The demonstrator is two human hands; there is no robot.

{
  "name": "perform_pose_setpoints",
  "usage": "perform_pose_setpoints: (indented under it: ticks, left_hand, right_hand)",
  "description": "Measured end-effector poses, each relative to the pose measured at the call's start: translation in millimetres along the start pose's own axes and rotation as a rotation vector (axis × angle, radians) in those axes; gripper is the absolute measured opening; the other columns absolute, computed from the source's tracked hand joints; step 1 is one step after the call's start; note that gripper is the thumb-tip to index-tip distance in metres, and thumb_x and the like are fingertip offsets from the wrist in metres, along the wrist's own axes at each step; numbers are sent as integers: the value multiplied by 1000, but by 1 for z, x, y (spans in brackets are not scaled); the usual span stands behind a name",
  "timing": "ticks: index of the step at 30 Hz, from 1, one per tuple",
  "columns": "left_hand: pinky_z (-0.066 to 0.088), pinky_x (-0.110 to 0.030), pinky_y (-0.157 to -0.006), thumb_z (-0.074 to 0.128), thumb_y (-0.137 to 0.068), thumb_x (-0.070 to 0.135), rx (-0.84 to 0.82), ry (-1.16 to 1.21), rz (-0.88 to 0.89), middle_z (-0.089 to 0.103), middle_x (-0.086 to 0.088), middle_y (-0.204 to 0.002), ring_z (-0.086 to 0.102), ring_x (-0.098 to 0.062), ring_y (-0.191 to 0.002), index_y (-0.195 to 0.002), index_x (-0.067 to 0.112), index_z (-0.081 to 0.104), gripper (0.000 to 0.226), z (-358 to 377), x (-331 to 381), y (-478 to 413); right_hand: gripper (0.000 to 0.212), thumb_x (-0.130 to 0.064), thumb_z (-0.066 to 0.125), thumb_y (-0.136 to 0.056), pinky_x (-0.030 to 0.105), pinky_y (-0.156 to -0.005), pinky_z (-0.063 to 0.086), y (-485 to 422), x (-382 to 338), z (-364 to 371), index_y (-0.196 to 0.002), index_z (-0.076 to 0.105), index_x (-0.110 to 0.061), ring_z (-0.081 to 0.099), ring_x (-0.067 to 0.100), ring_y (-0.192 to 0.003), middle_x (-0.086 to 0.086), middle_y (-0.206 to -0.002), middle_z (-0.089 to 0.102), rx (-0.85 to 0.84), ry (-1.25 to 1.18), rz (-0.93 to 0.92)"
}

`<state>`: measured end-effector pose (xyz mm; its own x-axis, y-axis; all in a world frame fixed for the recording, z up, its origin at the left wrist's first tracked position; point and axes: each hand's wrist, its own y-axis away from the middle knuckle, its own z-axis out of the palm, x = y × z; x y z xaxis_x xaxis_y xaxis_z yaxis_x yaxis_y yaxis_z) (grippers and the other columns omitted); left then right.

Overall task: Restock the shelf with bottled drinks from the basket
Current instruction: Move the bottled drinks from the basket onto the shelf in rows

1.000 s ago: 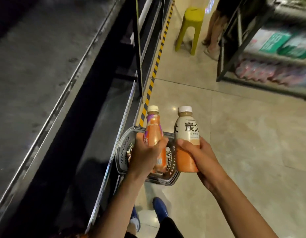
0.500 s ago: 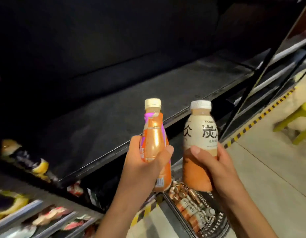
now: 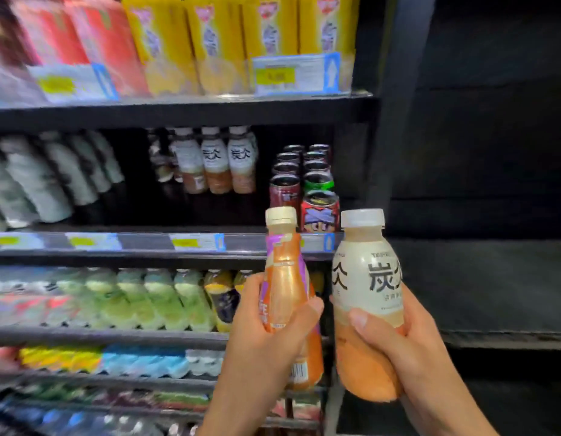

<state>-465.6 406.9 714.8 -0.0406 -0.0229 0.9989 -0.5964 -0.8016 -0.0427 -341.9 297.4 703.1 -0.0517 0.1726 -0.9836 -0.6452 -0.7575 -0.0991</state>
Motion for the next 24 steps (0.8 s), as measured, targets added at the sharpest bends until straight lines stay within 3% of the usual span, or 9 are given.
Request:
perform_pose_setpoints:
  ticks: [3,7,10,12,16,19,20,22,24]
  left_hand:
    - [48,-16,-60,82,-66,54,64,-8,41,69,8,-77,66,-5,-68,-90,41,63,34,-66,3,-9]
    - [56,-25,-69,76,-59,59,59,-28,40,71,4,-85,69,-14,-81,-92,41,63,40,-143,12,-25]
    - [58,-37,-82,72,-58,58,21,-38,19,72,0,-95,71,-17,-88,-100,36,63,48,-191,19,-48]
    - [56,-33,-77,72,-58,58,17,-41,23,73,1,-95,71,-14,-86,-103,33,63,52,-215,23,-68]
    - [51,-30,-65,76,-69,59,-16,-36,-5,71,2,-86,69,-10,-75,-102,26,62,49,-250,27,-122]
    - [57,-38,-69,67,-58,63,-31,-91,-67,71,-8,-91,72,-20,-78,-101,17,65,63,-265,30,-181]
    - [57,-34,-72,65,-49,62,-77,-109,-70,70,-10,-89,70,-21,-77,-96,14,66,67,-271,30,-201]
    - [52,-24,-66,60,-39,57,-123,-176,-87,61,-9,-75,61,-18,-66,-74,15,62,55,-273,35,-234]
    - [50,-31,-66,60,-57,50,-91,-89,-121,58,-6,-69,57,-21,-62,-68,22,60,31,-271,36,-253]
  right_hand:
    - [71,-46,91,-38,34,-73,60,-14,7,67,-105,72,-33,74,23,-94,5,-105,77,-43,-26,-5]
    - [78,-49,90,-40,38,-79,57,-31,14,145,-113,69,-30,73,23,-96,3,-106,77,-84,-11,5]
    - [65,-45,83,-50,37,-75,57,-45,18,194,-112,70,-29,74,22,-92,4,-102,77,-87,-9,18]
    - [58,-45,83,-55,39,-74,57,-58,19,220,-109,70,-30,74,21,-89,2,-100,77,-67,12,24]
    - [44,-40,82,-66,30,-65,54,-93,11,257,-107,69,-28,73,13,-80,-3,-93,77,20,90,26]
    - [34,-36,84,-73,31,-61,56,-128,3,275,-101,71,-22,73,14,-74,-1,-86,76,83,177,53]
    - [32,-37,83,-73,33,-62,58,-139,0,280,-98,71,-21,72,15,-73,0,-85,76,103,214,70]
    - [33,-38,82,-74,34,-61,59,-164,-2,287,-97,71,-18,72,16,-69,3,-84,75,118,238,114]
    - [44,-39,83,-73,29,-51,56,-185,-3,293,-103,67,-12,70,16,-66,6,-87,73,130,226,150]
